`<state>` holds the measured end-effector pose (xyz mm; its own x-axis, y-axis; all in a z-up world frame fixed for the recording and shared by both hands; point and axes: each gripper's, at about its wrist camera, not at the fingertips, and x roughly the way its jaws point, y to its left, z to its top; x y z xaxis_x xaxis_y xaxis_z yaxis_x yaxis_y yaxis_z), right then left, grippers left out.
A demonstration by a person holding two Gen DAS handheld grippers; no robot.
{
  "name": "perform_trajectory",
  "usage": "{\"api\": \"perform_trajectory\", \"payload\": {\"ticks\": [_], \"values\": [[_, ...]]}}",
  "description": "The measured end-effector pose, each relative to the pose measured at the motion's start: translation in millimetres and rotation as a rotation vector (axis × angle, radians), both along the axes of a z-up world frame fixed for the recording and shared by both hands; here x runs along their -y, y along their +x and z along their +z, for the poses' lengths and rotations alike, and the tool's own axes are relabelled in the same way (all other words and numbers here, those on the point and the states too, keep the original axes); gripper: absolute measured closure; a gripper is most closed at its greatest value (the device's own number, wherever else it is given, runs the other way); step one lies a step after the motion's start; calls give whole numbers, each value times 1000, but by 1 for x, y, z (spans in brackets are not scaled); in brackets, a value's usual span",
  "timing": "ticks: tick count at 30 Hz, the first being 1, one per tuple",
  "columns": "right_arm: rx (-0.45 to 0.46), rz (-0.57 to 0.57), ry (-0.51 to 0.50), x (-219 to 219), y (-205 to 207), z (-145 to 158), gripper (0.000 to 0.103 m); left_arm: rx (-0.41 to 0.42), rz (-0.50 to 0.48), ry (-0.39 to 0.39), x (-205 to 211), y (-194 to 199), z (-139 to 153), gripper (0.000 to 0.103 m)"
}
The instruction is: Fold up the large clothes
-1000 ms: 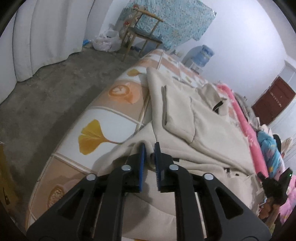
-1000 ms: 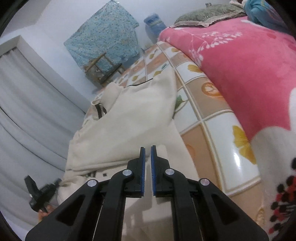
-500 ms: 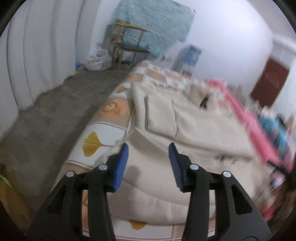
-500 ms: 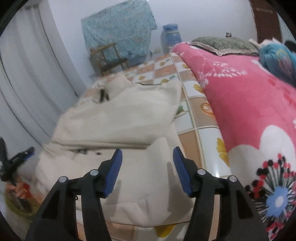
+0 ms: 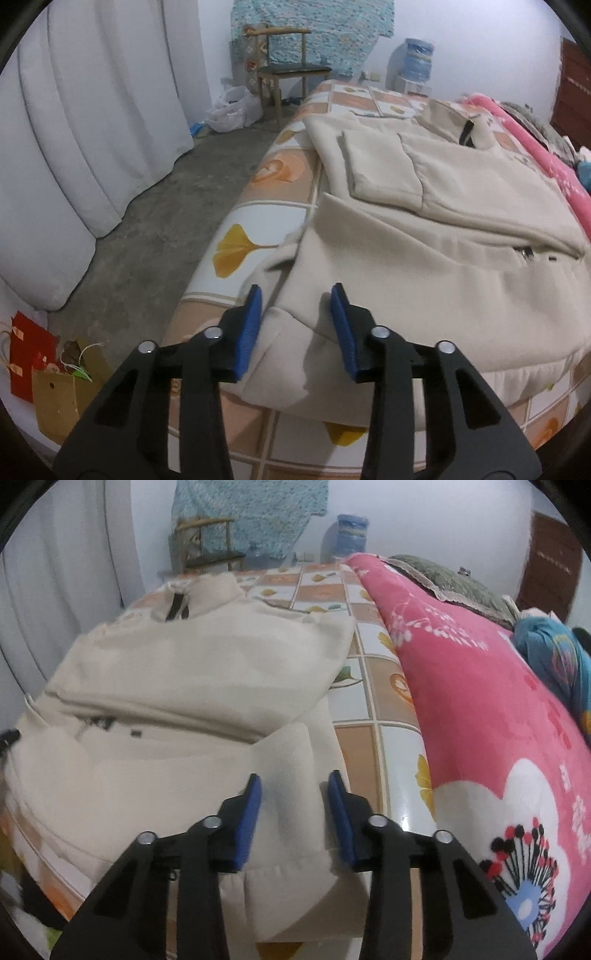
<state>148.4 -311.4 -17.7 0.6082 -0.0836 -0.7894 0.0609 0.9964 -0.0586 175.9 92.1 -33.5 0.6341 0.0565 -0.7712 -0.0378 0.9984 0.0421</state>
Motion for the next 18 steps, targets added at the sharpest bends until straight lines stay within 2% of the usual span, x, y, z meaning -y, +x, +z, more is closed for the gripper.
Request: {"api": "perform_trajectory", "payload": {"ticks": [1,2,4,6,9,12,14,15,17,18], "values": [[-2,1,-8,0,1,-1,78,2,-5,9,2,0,-1,72],[-3,-2,-17,1,2,-2,92,1,-7,15,4,-1,-2,73],[13,-9,8,3,1,2,95,10,-8,30,6,-3,-2,83],[74,-6,9,-1,-6,16,95,20,-13,37,6,-7,0,89],[195,-10,39,-3,-22,45,95,51,-2,7,2,-17,14,91],[252,-27,52,1,-28,54,96,69,6,-27,-6,-27,23,91],[226,-41,48,4,-21,44,95,31,15,-37,-10,-24,13,91],[184,-53,54,8,-11,31,95,4,20,-45,-12,-21,5,89],[61,-95,81,20,6,3,93,13,30,-54,-14,-20,1,85],[36,-121,121,27,7,-4,89,17,31,-49,-14,-20,2,83]]}}
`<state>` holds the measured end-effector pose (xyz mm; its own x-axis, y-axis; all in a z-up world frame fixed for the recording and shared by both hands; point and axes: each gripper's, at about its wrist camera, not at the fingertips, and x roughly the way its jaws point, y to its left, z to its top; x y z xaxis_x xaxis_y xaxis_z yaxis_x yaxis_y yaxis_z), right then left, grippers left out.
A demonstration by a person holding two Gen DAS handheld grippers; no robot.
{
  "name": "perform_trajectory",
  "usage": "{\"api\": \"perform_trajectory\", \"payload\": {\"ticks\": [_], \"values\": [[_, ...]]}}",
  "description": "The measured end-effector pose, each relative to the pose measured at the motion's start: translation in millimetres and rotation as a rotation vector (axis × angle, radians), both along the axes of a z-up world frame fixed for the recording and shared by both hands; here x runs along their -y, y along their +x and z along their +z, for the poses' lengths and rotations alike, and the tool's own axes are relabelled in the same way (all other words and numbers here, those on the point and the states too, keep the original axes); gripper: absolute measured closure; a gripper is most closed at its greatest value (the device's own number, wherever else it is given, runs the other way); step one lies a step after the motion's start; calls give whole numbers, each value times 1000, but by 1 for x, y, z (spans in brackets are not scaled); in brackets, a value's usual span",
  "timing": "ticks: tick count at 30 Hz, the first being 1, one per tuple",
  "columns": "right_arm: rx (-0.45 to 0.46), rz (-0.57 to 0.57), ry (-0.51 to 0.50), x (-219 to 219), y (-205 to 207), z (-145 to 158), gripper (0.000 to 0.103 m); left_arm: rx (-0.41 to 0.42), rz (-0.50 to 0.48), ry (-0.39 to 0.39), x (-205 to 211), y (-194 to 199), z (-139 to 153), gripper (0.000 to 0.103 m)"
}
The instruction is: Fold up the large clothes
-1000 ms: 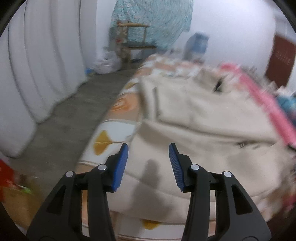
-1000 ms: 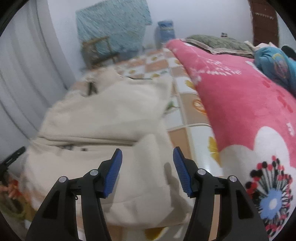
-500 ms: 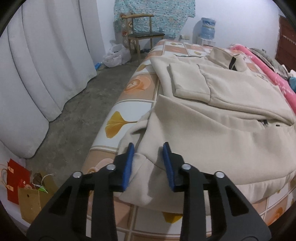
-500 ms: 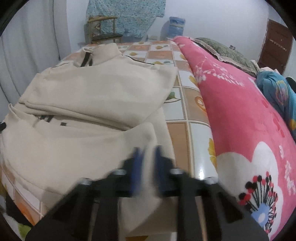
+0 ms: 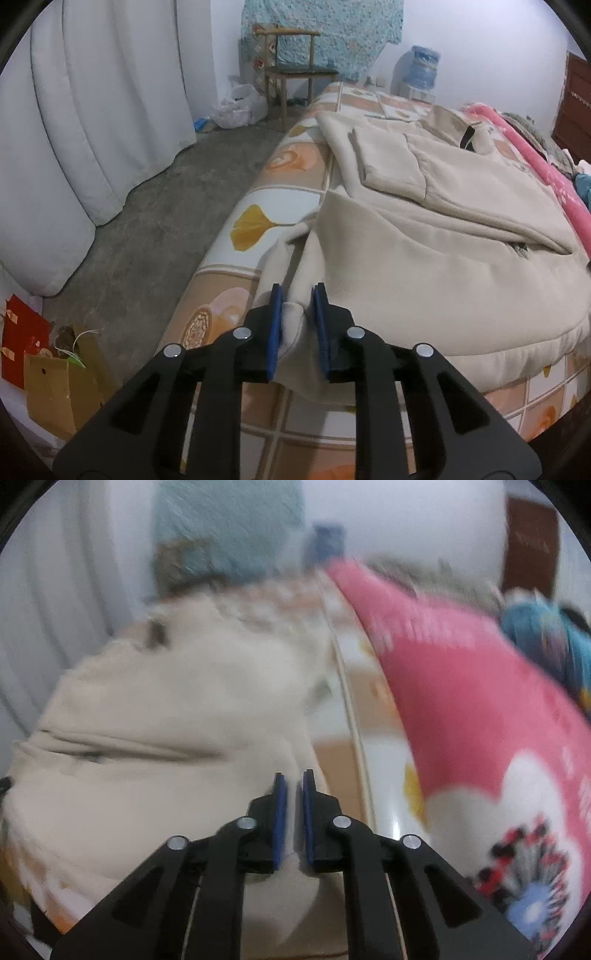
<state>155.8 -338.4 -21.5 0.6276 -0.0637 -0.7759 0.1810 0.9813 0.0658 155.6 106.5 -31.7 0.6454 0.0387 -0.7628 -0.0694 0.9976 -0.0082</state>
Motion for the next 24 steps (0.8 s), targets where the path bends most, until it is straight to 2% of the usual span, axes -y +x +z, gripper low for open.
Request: {"api": "perform_trajectory", "payload": {"ticks": [2,5,8,9,10,11,12,14,16,18,19,21,22,23,24], "values": [[35,-30,90,10,-8,8,82,37,11,22,2,-4,10,80],[122,-51,82,8,-25,28,62,124,-2,19,6,-13,29,78],[143,37,134,-10,-32,38,53,139,-107,-109,25,-15,39,68],[124,86,155,-21,-31,37,49,126,-155,-154,33,-15,38,65],[104,132,168,-32,-29,35,46,96,-241,-231,50,-14,36,61],[90,169,177,-40,-28,33,44,77,-285,-269,59,-13,33,59],[63,236,191,-58,-24,28,41,49,-333,-297,71,-13,30,52],[26,292,179,-82,-21,21,40,1,-396,-284,100,-10,21,50],[-9,309,141,-97,-16,13,40,5,-421,-251,116,-9,17,50],[-50,311,79,-108,-9,1,40,-7,-418,-176,133,-3,8,51],[-63,314,57,-110,-6,-3,39,-15,-413,-146,138,-3,4,54],[-59,324,-6,-119,-6,-7,43,-4,-394,-83,146,-2,-2,66],[-55,332,-17,-121,-7,-7,62,5,-402,-67,147,-5,-3,76],[-49,346,-7,-122,-8,-6,74,15,-410,-44,150,-6,-2,81],[-49,346,-9,-122,-8,-5,90,24,-423,-25,152,-8,-2,96]]}}
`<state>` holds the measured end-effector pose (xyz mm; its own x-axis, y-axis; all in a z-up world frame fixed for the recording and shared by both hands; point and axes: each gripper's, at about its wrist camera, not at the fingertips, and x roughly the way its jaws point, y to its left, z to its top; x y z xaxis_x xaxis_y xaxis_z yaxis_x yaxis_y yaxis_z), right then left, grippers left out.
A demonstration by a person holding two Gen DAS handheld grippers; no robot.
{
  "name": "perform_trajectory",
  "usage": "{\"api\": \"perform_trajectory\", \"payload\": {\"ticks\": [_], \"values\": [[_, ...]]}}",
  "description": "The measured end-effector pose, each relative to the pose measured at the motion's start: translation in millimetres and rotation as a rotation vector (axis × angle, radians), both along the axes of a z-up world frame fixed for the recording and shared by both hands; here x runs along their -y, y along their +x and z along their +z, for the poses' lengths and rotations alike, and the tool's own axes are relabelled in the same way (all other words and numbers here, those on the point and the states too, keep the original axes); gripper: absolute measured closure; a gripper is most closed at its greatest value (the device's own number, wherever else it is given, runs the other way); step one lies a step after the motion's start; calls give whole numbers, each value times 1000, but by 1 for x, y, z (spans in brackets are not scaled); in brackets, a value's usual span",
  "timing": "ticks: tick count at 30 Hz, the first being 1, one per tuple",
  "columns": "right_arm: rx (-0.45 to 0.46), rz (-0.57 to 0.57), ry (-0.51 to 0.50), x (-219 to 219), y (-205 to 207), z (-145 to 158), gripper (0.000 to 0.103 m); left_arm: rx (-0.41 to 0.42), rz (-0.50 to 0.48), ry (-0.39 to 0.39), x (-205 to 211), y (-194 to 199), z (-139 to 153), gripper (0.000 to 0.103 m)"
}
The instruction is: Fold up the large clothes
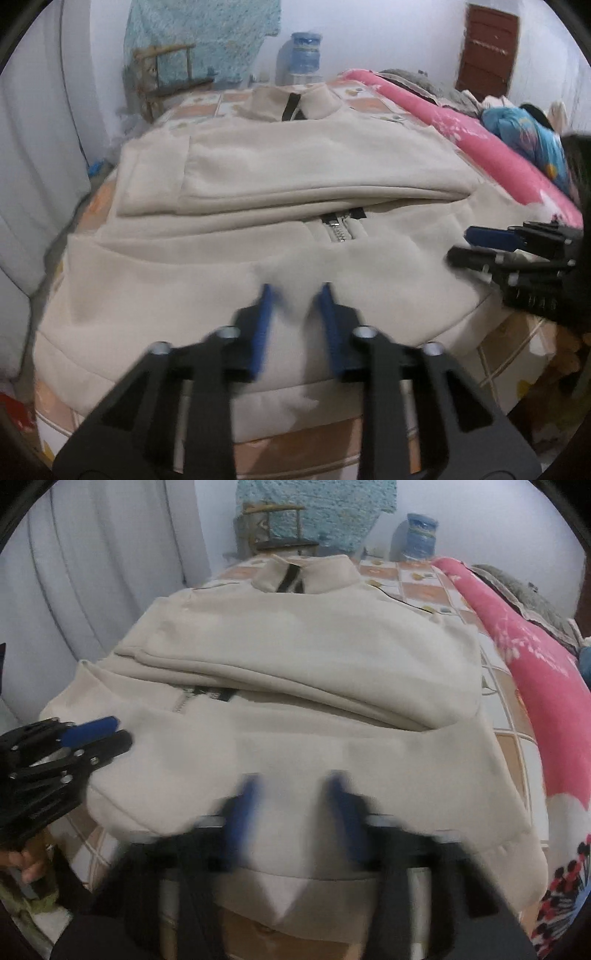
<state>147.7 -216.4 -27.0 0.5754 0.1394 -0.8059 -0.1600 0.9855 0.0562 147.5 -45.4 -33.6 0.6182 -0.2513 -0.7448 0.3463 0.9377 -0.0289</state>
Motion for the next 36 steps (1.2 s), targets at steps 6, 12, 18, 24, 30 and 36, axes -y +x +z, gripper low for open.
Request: {"api": "perform_trajectory", "payload": {"ticks": [6,12,18,24,30,36], "values": [[95,-20,14,3,-6,25,100,170,-5,27,3,-13,34,100],[139,-37,-28,-1,11,21,100,196,22,73,12,7,17,101],[118,-54,-55,-1,22,-4,100,172,29,117,16,17,-6,100],[108,-92,-32,11,25,-2,100,160,37,129,18,21,-7,100],[84,-110,45,25,35,-6,100,140,33,119,18,25,-6,99],[82,-126,67,32,30,-1,100,98,117,0,-31,20,10,96]]}}
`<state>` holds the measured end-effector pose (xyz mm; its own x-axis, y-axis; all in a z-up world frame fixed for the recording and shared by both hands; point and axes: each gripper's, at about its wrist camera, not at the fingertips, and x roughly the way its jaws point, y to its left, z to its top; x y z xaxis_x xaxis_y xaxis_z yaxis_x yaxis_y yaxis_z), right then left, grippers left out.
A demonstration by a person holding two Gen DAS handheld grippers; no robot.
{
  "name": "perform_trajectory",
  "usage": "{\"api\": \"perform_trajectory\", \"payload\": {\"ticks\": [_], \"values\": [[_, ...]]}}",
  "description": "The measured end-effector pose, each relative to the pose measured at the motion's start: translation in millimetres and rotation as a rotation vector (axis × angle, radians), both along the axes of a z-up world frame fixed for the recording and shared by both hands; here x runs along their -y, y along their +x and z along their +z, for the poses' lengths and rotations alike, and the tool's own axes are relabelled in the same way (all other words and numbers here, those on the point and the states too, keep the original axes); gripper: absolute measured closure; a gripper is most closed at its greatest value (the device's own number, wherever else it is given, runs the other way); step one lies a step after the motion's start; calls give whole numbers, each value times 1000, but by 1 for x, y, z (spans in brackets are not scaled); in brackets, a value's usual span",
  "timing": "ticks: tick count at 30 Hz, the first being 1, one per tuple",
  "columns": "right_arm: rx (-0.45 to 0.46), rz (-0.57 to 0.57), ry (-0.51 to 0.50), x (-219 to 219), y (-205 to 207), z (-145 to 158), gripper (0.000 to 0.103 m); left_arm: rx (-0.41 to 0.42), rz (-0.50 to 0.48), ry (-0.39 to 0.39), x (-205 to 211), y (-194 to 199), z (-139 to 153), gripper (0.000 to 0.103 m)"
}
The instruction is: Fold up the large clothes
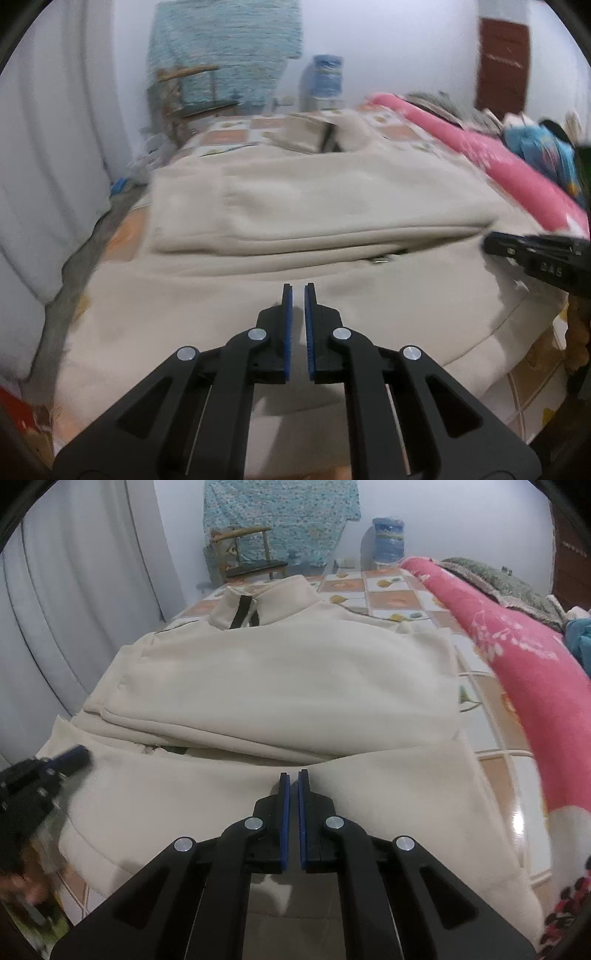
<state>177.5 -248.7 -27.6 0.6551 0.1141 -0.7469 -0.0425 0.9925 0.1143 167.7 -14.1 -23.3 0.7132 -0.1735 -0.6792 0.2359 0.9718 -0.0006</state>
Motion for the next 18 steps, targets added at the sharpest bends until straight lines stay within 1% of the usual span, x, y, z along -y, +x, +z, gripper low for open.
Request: {"api": "perform_trajectory", "payload": {"ticks": [2,4,6,7,8,9,10,11,12,14,15,16,17,18], "values": [[25,-6,-6,8,-12,7,100,1,43,6,-23,-6,2,96],[51,-24,-34,17,-21,13,100,-11,95,39,-44,-8,-2,96],[50,-72,-92,30,-25,13,100,-51,163,58,-70,-4,-13,95],[31,-104,-110,39,-24,10,100,-54,181,37,-81,-3,-15,95],[1,-145,-124,50,-21,4,100,-48,195,-10,-94,-3,-16,95],[-24,-168,-111,59,-19,-1,100,-51,203,-34,-101,-2,-16,97],[-16,-170,-12,74,-19,-4,100,-55,205,-63,-106,0,-17,98],[-18,-184,66,85,-20,-4,101,-59,208,-75,-108,1,-16,98],[-21,-206,98,92,-20,-2,101,-63,213,-87,-109,2,-16,98],[-4,-256,77,99,-25,6,100,-70,213,-103,-109,3,-14,98],[-1,-283,53,101,-28,8,96,-73,209,-112,-110,3,-14,97],[1,-300,42,103,-31,11,96,-76,205,-119,-110,1,-13,94],[0,-300,52,105,-35,13,96,-79,196,-121,-109,-1,-11,91],[1,-292,70,105,-40,17,96,-80,186,-120,-108,-4,-8,84]]}}
